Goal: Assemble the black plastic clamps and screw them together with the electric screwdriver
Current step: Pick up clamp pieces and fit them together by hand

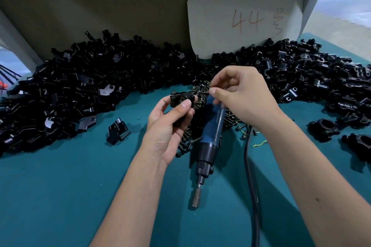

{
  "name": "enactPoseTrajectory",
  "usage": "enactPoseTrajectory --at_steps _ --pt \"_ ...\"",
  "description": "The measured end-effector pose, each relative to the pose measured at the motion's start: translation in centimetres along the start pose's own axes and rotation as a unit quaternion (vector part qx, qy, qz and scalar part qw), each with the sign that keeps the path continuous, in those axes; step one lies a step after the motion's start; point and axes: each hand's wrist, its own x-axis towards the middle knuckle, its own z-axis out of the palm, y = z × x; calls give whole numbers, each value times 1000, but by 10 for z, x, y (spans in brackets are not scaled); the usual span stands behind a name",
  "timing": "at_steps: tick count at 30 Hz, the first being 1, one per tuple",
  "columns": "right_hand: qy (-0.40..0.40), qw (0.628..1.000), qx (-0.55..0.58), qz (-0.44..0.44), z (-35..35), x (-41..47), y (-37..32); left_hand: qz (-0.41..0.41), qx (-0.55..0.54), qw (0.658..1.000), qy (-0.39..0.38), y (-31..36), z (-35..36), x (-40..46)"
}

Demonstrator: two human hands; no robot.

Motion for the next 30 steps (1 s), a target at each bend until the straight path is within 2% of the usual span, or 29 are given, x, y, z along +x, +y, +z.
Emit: enactPoseTrajectory --at_steps 4,8,11,13,17,21,24,27,30 --pt "23 993 -111 -10 -15 3 2 5 -29 999 27 2 -2 1" --pt "-57 981 -180 -40 -15 0 -10 16 -43 998 36 6 -3 3" --pt "-173 952 -239 -77 3 -10 -29 35 -43 997 49 12 -8 4" --pt "-242 921 -290 -99 20 -18 -40 47 -47 996 66 17 -12 5" --pt "-303 856 -396 -135 50 -34 -53 60 -60 993 84 20 -16 8" --pt "-345 830 -415 -138 63 -45 -59 67 -72 992 81 22 -17 9" --pt "-348 827 -418 -140 65 -48 -60 68 -63 993 79 20 -17 10" --pt "-341 841 -395 -142 61 -46 -59 59 -38 995 66 18 -19 10" --pt "-326 888 -299 -128 47 -34 -54 42 -16 998 34 19 -19 7"
